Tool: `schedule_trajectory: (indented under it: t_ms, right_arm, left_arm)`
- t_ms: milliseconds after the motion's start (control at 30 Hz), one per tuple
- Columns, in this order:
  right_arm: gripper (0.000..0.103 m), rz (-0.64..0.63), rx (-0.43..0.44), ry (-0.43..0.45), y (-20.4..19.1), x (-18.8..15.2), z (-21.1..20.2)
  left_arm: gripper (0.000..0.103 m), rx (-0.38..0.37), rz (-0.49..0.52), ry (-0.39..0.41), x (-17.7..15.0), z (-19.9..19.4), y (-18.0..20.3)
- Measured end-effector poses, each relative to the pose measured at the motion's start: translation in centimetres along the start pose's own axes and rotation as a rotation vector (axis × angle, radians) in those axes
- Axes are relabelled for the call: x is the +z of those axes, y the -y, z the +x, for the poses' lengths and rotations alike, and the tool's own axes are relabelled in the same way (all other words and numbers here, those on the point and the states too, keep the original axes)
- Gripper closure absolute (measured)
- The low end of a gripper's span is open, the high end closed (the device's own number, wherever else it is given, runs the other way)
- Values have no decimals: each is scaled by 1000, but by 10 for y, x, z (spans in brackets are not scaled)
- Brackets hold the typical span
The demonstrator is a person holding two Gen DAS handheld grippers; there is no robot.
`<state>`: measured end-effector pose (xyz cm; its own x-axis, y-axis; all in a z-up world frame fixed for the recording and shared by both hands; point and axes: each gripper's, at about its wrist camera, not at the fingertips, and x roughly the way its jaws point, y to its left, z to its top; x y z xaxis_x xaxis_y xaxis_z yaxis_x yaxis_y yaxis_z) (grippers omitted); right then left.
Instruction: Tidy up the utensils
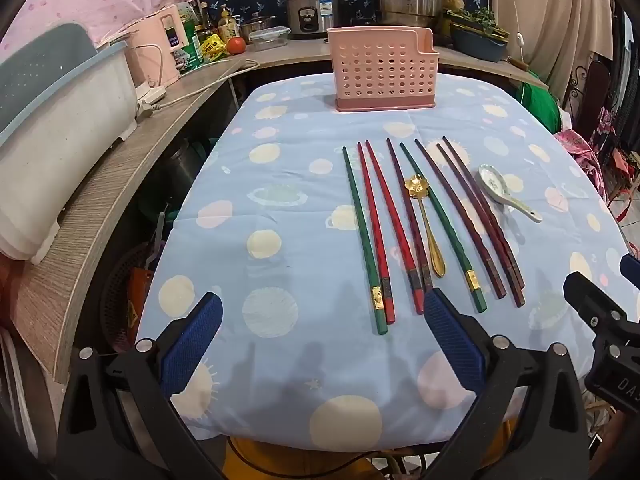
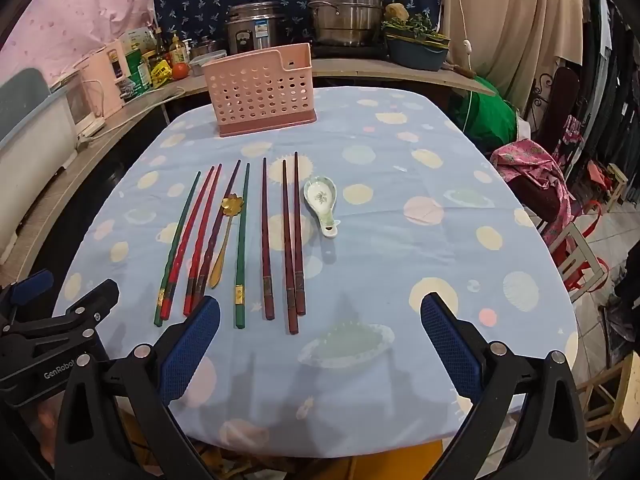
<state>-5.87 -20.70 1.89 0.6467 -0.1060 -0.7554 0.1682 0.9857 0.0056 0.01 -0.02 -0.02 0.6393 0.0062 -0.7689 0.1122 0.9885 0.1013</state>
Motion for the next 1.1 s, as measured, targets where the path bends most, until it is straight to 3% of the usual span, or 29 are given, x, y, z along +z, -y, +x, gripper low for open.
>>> schedule_trajectory:
  t_ms: [1100]
  right_arm:
    - [7,5,6,8,-2,-1,-2]
  left_arm:
    - [7,9,-3,-4,-3,-1,-2]
